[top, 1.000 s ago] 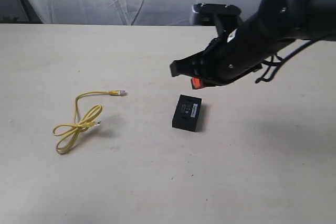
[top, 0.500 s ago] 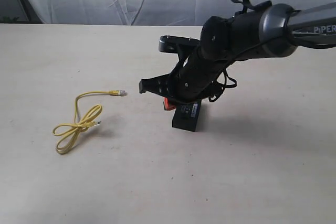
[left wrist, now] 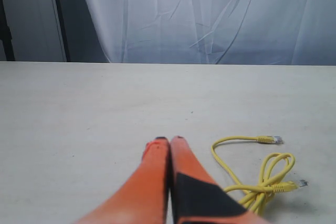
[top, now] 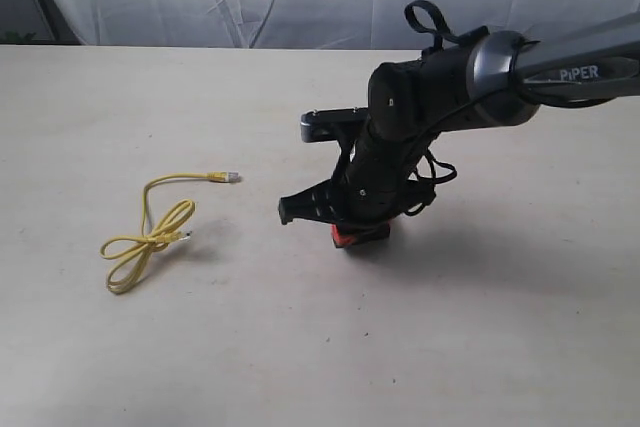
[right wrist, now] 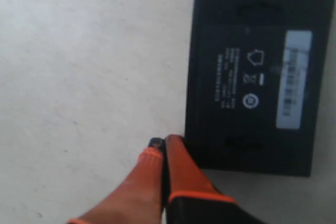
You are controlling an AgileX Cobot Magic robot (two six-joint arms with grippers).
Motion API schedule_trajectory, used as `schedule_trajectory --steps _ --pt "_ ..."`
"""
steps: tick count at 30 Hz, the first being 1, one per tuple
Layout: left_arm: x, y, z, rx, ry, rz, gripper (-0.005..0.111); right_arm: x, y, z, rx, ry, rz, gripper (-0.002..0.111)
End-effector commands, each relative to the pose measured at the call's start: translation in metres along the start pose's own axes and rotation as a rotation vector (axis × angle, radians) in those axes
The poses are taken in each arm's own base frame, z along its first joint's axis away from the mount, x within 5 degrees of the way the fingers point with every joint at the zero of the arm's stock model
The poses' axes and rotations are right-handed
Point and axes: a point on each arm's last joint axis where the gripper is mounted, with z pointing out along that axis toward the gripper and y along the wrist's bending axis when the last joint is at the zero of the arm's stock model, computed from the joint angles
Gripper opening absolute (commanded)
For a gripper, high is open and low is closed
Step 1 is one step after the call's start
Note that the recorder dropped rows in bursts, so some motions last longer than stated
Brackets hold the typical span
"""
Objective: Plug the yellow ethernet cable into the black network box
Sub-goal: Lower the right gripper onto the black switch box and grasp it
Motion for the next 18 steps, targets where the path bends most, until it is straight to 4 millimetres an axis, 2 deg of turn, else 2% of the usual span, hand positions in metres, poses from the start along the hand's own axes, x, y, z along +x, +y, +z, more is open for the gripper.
schedule_trajectory --steps 1,11,15,18 --pt "0.001 0.000 0.000 -0.002 -0.002 -0.001 0.000 0.004 -0.006 -0.002 0.070 0.057 -0.068 -0.001" --pt "0.001 0.000 0.000 -0.002 -0.002 -0.001 0.000 0.006 -0.007 -0.005 0.089 0.077 -0.087 -0.001" --pt "0.001 0.000 0.000 -0.002 -0.002 -0.001 0.000 0.004 -0.004 -0.020 0.081 0.047 -0.093 -0.001" --pt "0.001 0.000 0.000 -0.002 -0.002 -0.001 0.000 0.002 -0.001 -0.040 0.067 -0.005 -0.099 -0.001"
